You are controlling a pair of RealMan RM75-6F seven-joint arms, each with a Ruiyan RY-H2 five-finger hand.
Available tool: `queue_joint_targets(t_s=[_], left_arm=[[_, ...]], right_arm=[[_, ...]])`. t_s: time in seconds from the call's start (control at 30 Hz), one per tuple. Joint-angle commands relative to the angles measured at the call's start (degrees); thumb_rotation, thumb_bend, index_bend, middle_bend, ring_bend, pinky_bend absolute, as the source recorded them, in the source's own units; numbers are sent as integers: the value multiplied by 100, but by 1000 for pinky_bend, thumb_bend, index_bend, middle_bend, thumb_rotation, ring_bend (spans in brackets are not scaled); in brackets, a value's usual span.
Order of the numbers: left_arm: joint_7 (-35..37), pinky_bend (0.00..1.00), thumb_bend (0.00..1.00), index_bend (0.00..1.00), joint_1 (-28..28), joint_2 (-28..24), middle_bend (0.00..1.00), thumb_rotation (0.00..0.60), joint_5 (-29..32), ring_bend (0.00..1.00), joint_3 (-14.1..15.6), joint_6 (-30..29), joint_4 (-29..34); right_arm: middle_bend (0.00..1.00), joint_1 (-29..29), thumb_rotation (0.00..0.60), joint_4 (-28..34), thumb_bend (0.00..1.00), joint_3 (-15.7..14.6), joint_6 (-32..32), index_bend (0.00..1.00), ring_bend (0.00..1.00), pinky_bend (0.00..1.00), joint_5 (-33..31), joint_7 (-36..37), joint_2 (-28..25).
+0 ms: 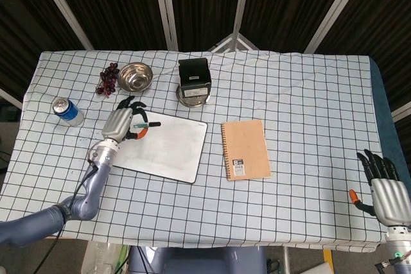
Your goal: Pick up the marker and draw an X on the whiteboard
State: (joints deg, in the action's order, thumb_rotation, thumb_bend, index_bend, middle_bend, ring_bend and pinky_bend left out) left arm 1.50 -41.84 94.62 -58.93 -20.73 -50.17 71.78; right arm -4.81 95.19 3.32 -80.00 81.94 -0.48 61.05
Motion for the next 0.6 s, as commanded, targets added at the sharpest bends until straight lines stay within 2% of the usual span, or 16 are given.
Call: queue_joint_targets(t_s=[0.03,0.27,0.6], left_arm=[[992,14,563,726,-43,240,238,600,-74,0,-256,356,190],[2187,14,563,732,-226,787,246,600,-466,0,-308,596,-343],[3003,14,563,740,-422,1255,260,600,-1007,0,-110,639,-1130]], right_arm=[[0,-2,600,5,348,0,14,0,0,0,-8,35,-14],[0,-15,600,14,347,6,74,0,0,0,-44,153,-46],[0,-33,600,27,348,16,132,0,0,0,-80,251,-75]])
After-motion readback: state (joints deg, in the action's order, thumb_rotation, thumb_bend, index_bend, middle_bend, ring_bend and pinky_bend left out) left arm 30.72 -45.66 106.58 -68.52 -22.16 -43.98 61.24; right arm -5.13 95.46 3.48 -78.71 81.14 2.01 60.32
